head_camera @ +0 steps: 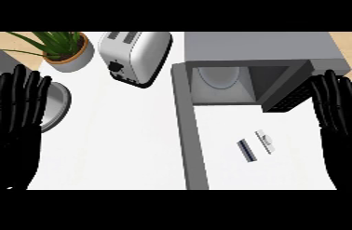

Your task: Pick up the milk, place it into the microwave and close the microwave

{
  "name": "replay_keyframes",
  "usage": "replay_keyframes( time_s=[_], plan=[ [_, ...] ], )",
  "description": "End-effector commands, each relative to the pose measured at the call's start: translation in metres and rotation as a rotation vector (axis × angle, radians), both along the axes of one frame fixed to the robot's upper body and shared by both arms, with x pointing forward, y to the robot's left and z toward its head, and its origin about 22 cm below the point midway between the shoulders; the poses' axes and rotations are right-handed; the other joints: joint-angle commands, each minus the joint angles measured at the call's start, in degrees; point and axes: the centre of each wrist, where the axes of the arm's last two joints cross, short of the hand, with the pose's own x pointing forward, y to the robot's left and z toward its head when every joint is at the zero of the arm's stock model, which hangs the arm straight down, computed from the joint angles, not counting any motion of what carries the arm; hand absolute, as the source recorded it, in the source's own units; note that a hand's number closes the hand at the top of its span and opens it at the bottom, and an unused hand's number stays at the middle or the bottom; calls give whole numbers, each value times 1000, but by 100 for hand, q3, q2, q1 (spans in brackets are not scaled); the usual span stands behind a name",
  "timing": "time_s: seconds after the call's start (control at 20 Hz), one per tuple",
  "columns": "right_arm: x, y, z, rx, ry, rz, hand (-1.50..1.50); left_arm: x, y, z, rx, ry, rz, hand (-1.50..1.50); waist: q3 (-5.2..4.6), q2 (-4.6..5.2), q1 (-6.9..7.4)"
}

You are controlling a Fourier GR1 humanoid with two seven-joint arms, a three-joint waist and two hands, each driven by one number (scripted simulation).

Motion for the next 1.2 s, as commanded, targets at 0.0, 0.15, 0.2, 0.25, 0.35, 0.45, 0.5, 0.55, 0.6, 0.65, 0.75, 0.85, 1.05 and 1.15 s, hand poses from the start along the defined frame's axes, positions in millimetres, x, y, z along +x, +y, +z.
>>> replay_keyframes(
  time_s=[0.0, 0.15, 0.2, 0.25, 0.35, 0.45, 0.5, 0.55, 0.6, 0.65, 0.75, 0.85, 1.05, 1.15],
  plan=[
    [-10, -12, -3, 18, 16, 24, -150, -1, -7, 1, 17, 36, -6, -150, -123, -77, 5],
    [-26, -7, -13, -17, 11, 56, -150, -1, 19, 1, 33, 69, 38, -150, -124, -79, 3],
    [-28, -17, 0, -17, 13, 68, -150, -4, 29, 1, 46, 54, 48, -150, -125, -79, 8],
    [-33, -17, -3, -26, 16, 84, -150, -8, 24, 24, 48, 67, 56, -150, -123, -83, 5],
    [-44, -6, -6, 35, 65, 230, -150, -21, 12, 0, -182, 144, -23, -150, -124, -109, 6],
    [-44, -9, -8, 33, 72, 206, -150, -39, 25, 2, -174, 157, -54, -150, -126, -94, 45],
    [-46, 1, -6, 56, 70, 189, -150, -37, 26, 15, -182, 149, -49, -150, -125, -87, 33],
    [-38, -15, -6, 44, 67, 198, -150, -52, 21, 7, -166, 141, -43, -150, -125, -84, 46],
    [-45, -11, -8, 67, 89, 191, -150, -69, 22, 0, -204, 148, -32, -150, -126, -92, 68],
    [-54, -24, 9, 28, 78, 172, -150, -73, 34, 22, -172, 158, -37, -150, -125, -93, 51],
    [-48, -29, 0, 33, 109, 138, -150, -66, 36, 20, -181, 147, -37, -150, -125, -81, 31],
    [-49, -23, -29, 24, 117, 105, -150, -95, 46, 12, -148, 162, -43, -150, -126, -90, 83],
    [-47, -27, -27, -17, 128, 83, -150, -108, 39, 17, -158, 160, -44, -150, -125, -88, 66],
    [-37, -13, -32, -24, 146, 72, -150, -107, 49, 34, -149, 159, -45, -150, -125, -84, 77]
  ],
)
